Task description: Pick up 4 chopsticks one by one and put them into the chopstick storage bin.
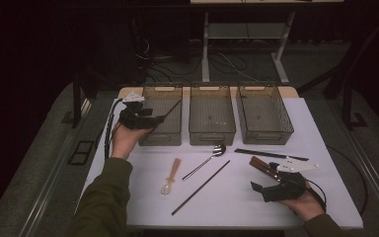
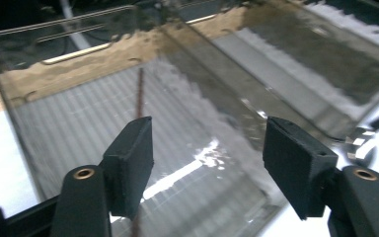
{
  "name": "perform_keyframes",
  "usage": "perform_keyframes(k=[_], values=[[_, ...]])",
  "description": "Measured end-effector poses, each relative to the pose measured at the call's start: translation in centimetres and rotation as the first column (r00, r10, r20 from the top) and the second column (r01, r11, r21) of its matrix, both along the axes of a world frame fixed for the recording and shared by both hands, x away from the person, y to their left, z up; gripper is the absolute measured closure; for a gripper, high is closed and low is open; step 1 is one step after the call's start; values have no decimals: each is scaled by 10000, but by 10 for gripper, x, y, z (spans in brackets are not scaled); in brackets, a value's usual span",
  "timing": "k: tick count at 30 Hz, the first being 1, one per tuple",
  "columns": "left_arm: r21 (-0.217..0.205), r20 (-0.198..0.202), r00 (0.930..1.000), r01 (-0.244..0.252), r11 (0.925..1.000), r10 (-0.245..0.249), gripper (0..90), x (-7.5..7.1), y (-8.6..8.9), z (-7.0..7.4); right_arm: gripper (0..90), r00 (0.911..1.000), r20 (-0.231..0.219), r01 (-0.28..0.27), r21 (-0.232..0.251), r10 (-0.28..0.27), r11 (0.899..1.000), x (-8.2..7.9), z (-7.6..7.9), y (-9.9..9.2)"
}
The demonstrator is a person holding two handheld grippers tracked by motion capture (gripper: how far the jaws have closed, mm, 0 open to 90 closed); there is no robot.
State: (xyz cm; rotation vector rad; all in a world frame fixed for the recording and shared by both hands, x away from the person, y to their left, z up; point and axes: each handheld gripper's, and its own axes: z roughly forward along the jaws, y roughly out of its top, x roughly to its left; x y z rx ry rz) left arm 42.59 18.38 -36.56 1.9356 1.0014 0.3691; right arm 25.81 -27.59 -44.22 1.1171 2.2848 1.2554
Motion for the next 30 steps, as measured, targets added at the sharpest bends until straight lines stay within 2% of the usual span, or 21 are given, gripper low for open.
perform_keyframes(k=[5, 7, 9, 10, 13, 17, 25, 30], values=[[-35, 13, 9981, 622, 9981, -622, 297, -19, -7, 2, 5, 10000, 1, 6, -8, -6, 10000, 0, 0, 0], [57, 195, 9975, 685, 9976, -686, 260, -28, -10, 1, 5, 10000, 3, 13, -28, -13, 10000, 0, 0, 0], [106, 183, 9967, 787, 9968, -789, 210, -35, -13, 0, 5, 10000, 10, 3, -31, -3, 10000, 0, 0, 0], [116, 146, 9965, 826, 9965, -828, 210, -37, -14, 0, 5, 10000, 10, 3, -31, -3, 10000, 0, 0, 0], [41, 400, 9942, 1000, 9950, -1001, 185, -50, -17, -3, 5, 10000, -16, 11, -36, -11, 10000, 0, 0, 0], [-60, 382, 9924, 1169, 9931, -1166, 177, -64, -19, -10, 5, 10000, -42, 12, -7, -12, 10000, -1, 0, 0], [-1, 252, 9868, 1598, 9872, -1597, 177, -94, -29, -21, 5, 10000, 24, -7, 17, 7, 10000, -2, 0, 1], [146, 186, 9799, 1983, 9800, -1985, 194, -115, -39, -29, 5, 10000, 39, -39, 1, 39, 10000, -2, 1, 1]])
